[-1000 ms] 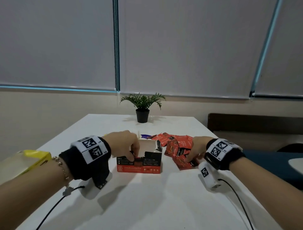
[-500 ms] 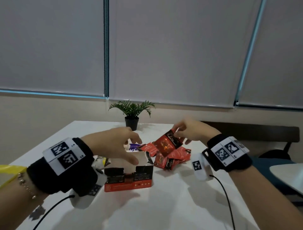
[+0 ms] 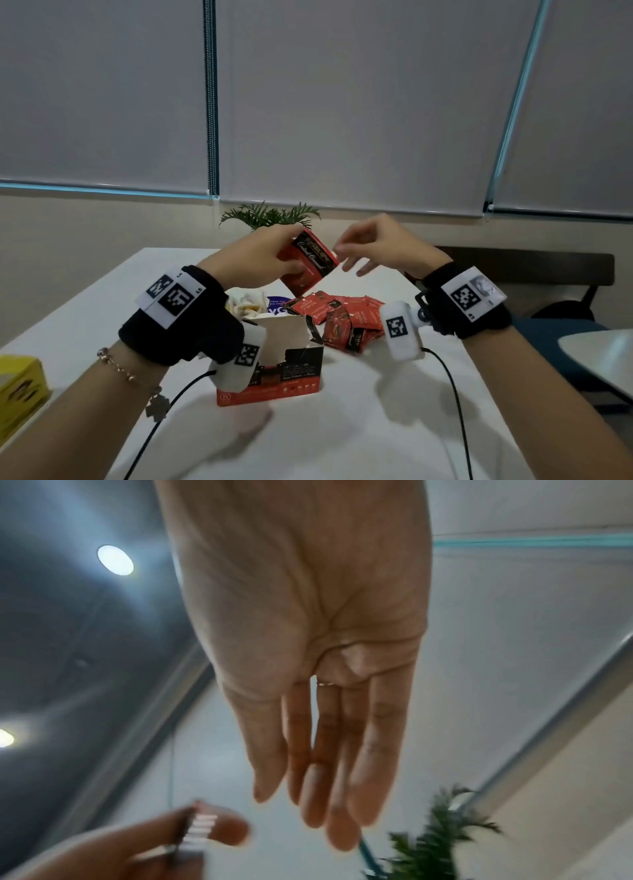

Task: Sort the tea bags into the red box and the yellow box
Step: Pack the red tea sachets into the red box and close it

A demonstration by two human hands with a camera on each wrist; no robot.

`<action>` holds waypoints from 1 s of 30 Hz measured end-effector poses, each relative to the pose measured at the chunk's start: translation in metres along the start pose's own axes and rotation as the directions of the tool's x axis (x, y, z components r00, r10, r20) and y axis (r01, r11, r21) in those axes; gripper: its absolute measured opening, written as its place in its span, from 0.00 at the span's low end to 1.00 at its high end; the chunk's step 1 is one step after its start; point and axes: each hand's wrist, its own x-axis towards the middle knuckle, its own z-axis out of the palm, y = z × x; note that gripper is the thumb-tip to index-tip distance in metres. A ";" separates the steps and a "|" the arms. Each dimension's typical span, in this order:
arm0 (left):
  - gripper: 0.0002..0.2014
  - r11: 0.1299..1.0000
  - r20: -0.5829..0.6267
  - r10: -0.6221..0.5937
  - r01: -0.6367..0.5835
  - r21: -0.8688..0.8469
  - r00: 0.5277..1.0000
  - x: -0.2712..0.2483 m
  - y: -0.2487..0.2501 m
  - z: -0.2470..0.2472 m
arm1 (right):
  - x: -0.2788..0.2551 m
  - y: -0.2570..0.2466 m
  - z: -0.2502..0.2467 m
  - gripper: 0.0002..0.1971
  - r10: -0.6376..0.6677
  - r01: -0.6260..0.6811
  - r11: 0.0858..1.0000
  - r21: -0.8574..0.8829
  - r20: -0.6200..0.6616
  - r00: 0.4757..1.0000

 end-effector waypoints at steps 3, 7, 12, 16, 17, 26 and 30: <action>0.13 0.984 -0.009 -0.068 0.066 -0.168 0.998 0.000 -0.008 -0.004 | 0.025 0.039 -0.003 0.17 0.276 -0.190 0.894 -0.406 0.165 0.947; 0.11 0.854 0.031 -0.151 0.146 -0.499 0.988 0.001 -0.016 -0.005 | 0.037 0.077 0.022 0.37 0.542 -0.108 0.531 -0.840 0.239 0.806; 0.23 0.736 0.151 -0.131 0.198 -0.647 0.980 0.002 -0.022 -0.012 | 0.037 0.096 0.032 0.24 0.508 -0.190 0.510 -0.839 0.115 0.854; 0.07 0.667 0.134 -0.169 0.213 -0.714 0.977 0.001 -0.019 -0.009 | 0.040 0.078 0.006 0.13 0.414 -0.285 0.655 -0.700 0.017 0.910; 0.09 0.660 0.129 -0.180 0.217 -0.719 0.975 0.001 -0.020 -0.007 | 0.041 0.071 -0.001 0.11 0.388 -0.313 0.742 -0.592 -0.002 0.922; 0.19 0.656 0.089 -0.224 0.218 -0.722 0.970 0.001 -0.025 -0.002 | 0.025 -0.017 0.012 0.06 0.081 -0.090 0.926 0.366 0.042 0.996; 0.27 0.528 0.220 -0.172 0.278 -0.802 0.960 -0.002 -0.022 -0.006 | 0.027 -0.027 0.026 0.07 0.069 -0.061 0.877 0.476 -0.001 0.998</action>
